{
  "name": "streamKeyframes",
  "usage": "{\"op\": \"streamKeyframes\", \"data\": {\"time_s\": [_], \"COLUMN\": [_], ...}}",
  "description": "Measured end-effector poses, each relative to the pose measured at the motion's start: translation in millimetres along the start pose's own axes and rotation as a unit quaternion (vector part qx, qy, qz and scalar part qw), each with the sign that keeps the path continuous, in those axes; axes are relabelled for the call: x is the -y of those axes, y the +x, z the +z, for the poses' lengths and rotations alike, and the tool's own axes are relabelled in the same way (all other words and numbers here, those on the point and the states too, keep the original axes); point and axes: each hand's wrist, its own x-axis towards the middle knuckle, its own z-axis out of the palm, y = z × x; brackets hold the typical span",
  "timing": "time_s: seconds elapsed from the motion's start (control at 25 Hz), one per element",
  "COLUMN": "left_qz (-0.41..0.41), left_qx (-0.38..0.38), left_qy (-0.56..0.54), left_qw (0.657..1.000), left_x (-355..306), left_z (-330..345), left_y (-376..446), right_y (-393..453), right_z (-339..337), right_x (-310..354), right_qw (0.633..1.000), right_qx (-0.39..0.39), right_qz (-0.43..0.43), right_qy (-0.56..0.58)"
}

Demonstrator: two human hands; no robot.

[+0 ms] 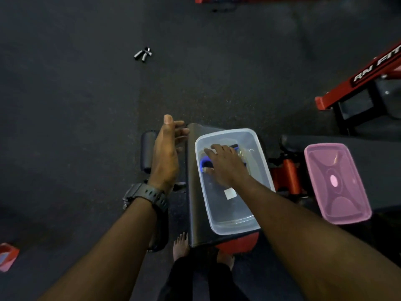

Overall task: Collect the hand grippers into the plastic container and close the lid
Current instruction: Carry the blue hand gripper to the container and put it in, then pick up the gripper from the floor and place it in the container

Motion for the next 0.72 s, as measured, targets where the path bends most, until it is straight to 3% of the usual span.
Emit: {"op": "streamKeyframes", "data": {"time_s": [0.08,0.12,0.24,0.32,0.48,0.64,0.72], "left_qz": [0.008,0.018,0.11,0.164,0.23,0.236,0.245], "left_qx": [-0.005,-0.009,-0.038,-0.06,-0.08,-0.098,-0.106], "left_qy": [-0.025,-0.032,-0.061,-0.081,-0.069,-0.075,-0.074], "left_qw": [1.0,0.999,0.991,0.981,0.967,0.964,0.961], "left_x": [-26,-42,-109,-171,-282,-349,-368], "left_z": [1,2,-6,-18,-54,-89,-97], "left_y": [6,7,5,0,-14,-47,-58], "right_y": [-4,-3,10,19,9,-24,-35], "right_z": [-35,-58,-164,-256,-392,-441,-454], "right_x": [4,7,28,48,97,147,158], "right_qw": [0.985,0.959,0.834,0.775,0.674,0.73,0.738], "right_qx": [-0.094,-0.154,-0.286,-0.301,-0.247,-0.216,-0.237], "right_qz": [0.063,0.1,0.167,0.152,0.078,0.027,0.016], "right_qy": [0.131,0.216,0.442,0.535,0.692,0.647,0.632]}}
